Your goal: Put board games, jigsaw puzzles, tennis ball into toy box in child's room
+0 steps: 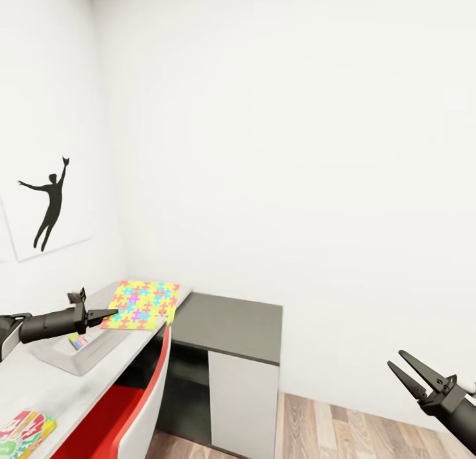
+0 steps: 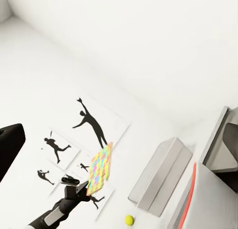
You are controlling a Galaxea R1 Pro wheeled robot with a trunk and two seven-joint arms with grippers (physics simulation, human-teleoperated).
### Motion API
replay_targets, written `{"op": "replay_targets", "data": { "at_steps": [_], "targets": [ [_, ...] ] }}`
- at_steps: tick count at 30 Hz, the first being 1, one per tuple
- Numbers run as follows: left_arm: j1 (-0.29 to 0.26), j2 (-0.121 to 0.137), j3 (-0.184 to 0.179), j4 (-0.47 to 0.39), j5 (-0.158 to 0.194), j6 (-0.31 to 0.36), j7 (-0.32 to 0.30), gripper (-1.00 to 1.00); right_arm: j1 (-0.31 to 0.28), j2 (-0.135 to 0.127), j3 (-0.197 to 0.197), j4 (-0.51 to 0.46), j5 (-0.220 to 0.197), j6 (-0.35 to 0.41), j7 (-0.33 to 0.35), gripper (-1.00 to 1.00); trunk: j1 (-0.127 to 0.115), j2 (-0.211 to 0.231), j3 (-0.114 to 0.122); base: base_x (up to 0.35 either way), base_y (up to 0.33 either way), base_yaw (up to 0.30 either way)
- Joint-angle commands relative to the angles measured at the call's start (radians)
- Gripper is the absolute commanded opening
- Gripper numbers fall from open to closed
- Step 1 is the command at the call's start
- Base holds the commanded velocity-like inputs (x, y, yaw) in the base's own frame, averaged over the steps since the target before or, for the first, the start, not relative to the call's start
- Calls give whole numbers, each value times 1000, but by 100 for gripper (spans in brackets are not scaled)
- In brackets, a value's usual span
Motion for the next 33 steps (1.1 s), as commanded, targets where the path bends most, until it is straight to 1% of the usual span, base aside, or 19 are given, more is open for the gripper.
{"op": "replay_targets", "data": {
  "at_steps": [1, 5, 8, 15, 19, 23, 33],
  "targets": [
    [0, 0, -1, 0, 1, 11, -4, -100, 0, 0, 0, 0, -2, 4, 1, 100, 1, 0, 0, 257, 0, 4],
    [0, 0, -1, 0, 1, 11, -4, -100, 0, 0, 0, -1, -1, 4, 1, 100, 1, 0, 0, 283, 0, 17],
    [0, 0, -1, 0, 1, 11, -4, -100, 0, 0, 0, -2, -1, 4, -2, 100, 1, 0, 0, 297, 0, 174],
    [0, 0, -1, 0, 1, 11, -4, -100, 0, 0, 6, -2, -2, 4, -18, 100, 1, 0, 0, 249, 0, 269],
    [0, 1, -1, 0, 1, 11, -4, -100, 0, -1, 32, -2, -1, 2, -20, 100, 1, 0, 0, 165, 0, 287],
    [0, 0, -1, 0, 1, 11, -4, -100, 0, -1, 43, -1, -1, 1, -20, 100, 1, 0, 0, 171, 0, 289],
    [0, 0, -1, 0, 1, 9, -4, -100, 0, -2, 46, 0, -1, 2, -19, 100, 1, 0, 0, 275, -37, 290]
  ]
}}
